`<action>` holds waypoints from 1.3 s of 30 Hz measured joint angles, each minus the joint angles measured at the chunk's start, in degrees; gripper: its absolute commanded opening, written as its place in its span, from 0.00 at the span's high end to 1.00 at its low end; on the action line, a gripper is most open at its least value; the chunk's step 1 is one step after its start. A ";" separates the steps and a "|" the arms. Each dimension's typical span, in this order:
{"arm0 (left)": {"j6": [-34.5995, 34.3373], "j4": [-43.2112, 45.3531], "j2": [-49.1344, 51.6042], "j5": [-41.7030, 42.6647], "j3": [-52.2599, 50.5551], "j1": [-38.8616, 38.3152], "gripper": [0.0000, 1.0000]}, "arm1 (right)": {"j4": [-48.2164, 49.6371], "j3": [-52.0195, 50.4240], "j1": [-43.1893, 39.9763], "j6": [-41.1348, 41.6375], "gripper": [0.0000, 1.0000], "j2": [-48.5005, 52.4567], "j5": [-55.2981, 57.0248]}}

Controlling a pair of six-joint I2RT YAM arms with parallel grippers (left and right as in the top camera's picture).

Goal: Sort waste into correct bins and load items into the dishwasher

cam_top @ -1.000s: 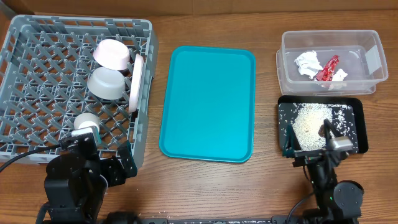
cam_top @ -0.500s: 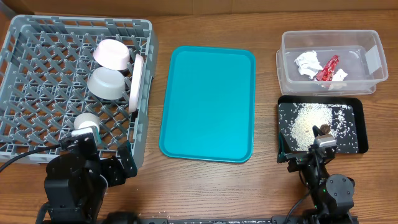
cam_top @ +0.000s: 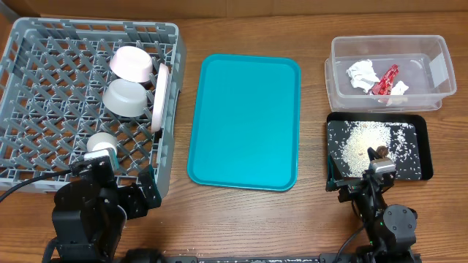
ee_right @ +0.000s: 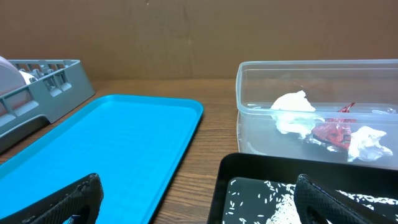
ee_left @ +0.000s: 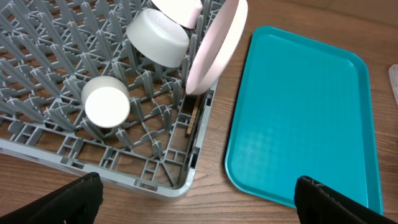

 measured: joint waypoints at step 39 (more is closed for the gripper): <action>-0.28 43.06 -26.03 5.20 -43.04 0.00 0.00 | 0.04 0.00 0.00 0.00 0.00 0.00 -0.26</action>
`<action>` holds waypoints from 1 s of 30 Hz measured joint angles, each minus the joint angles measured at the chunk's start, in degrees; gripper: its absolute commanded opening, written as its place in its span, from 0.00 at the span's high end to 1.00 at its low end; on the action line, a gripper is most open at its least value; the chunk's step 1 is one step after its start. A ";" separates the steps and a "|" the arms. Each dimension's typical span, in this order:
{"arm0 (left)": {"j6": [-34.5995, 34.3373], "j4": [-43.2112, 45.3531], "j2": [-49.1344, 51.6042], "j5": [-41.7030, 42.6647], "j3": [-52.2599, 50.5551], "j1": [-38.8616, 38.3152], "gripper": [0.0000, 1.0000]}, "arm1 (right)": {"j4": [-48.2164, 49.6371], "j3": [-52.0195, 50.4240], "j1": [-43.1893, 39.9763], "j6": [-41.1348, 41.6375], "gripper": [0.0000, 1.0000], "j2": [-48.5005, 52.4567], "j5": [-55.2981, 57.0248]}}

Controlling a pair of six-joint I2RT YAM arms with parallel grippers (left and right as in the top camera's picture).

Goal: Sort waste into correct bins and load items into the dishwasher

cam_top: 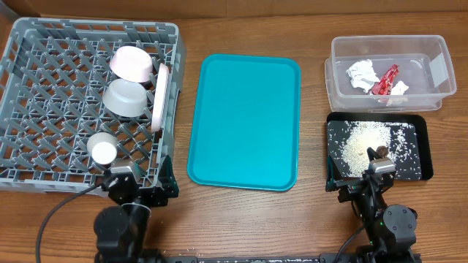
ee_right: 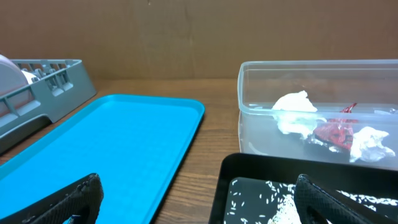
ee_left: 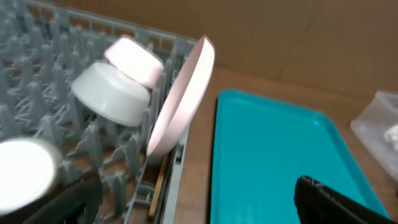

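The grey dish rack [cam_top: 95, 23] holds a pink bowl [cam_top: 131, 63], a white bowl [cam_top: 126, 97], an upright pink plate [cam_top: 159, 95] and a white cup [cam_top: 102, 150]. An empty teal tray [cam_top: 245, 120] lies in the middle. A clear bin [cam_top: 439, 69] holds crumpled paper [cam_top: 362, 73] and a red wrapper [cam_top: 385, 79]. Rice [cam_top: 362, 142] lies in a black tray [cam_top: 424, 146]. My left gripper [cam_top: 141, 191] sits open and empty at the rack's front right corner. My right gripper [cam_top: 363, 183] stays open and empty at the black tray's front edge.
In the left wrist view the pink plate [ee_left: 183, 93] leans at the rack's right side beside the teal tray [ee_left: 273, 155]. The right wrist view shows the clear bin [ee_right: 261, 106] behind the black tray [ee_right: 249, 180]. Bare wooden table surrounds everything.
My left arm has drawn back and shifted right, now low at the rack's front right corner, its camera looking more level across rack and tray. The right arm has not moved.
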 measured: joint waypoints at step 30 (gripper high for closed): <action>9.40 19.61 -6.67 3.89 -16.59 -0.02 0.00 | -0.02 0.00 0.00 -0.02 0.00 0.00 0.02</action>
